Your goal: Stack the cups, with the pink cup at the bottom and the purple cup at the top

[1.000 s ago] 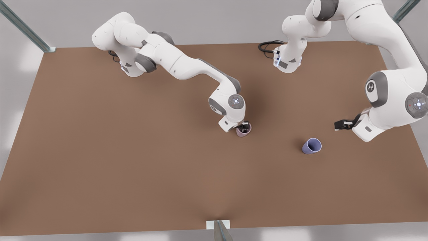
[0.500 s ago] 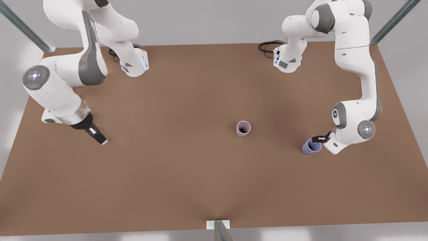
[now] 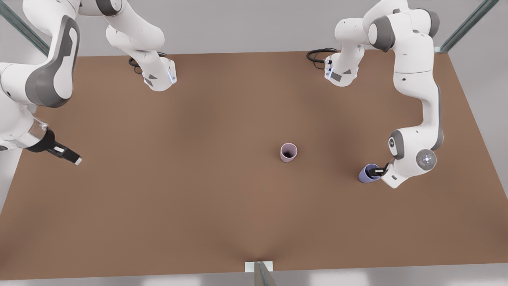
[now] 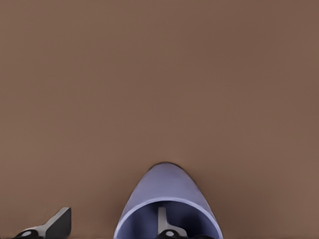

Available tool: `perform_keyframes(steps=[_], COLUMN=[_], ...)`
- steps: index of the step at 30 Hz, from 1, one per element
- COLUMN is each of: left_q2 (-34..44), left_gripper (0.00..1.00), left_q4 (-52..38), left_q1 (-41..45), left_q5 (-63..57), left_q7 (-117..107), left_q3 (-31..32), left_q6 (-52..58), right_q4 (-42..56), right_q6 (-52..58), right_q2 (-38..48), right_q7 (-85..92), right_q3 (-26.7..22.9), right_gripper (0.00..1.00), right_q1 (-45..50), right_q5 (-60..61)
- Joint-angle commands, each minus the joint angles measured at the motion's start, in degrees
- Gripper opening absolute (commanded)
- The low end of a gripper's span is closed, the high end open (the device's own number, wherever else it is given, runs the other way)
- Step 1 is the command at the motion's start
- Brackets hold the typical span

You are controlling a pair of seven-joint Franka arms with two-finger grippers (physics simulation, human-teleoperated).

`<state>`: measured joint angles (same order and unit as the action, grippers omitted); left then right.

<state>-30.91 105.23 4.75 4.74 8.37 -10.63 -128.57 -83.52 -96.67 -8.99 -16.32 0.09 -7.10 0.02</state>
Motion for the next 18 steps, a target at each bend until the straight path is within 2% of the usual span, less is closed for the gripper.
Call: perform_keyframes(steps=[1,2,4,8,12,15,18], left_q2=[-0.47,-1.08,-1.08,-0.82,-0.21,0.23,0.23], left_gripper=[0.68,0.50,0.39,0.34,0.33,0.25,0.21], left_q4=[-0.03,-0.03,-0.03,-0.11,-0.38,-0.38,-0.38], left_q1=[-0.01,-0.01,0.17,0.17,0.17,0.26,0.26], left_q5=[0.27,0.27,0.27,0.27,0.27,0.45,1.51], left_q7=[-0.02,-0.11,-0.29,-0.55,-0.64,-0.73,-0.81], left_q3=[-0.01,-0.01,-0.01,-0.01,-0.01,-0.01,-0.01], left_q6=[0.60,0.95,0.95,1.48,3.58,4.03,4.03], right_q4=[0.20,0.81,1.08,1.16,1.25,1.16,1.25], right_q6=[0.69,0.87,0.96,0.43,0.25,0.25,0.25], right_q2=[0.02,0.11,0.20,0.11,0.11,-0.06,-0.06], right_q7=[23.18,23.18,23.18,23.18,23.18,23.18,23.18], right_q3=[0.00,0.00,0.00,0.00,0.00,0.00,-0.09], right_gripper=[1.00,1.00,1.00,1.00,1.00,1.00,1.00], right_q1=[0.33,0.07,0.07,0.07,0.07,-0.02,0.07], right_q5=[0.25,0.33,0.42,0.68,0.77,1.56,1.74])
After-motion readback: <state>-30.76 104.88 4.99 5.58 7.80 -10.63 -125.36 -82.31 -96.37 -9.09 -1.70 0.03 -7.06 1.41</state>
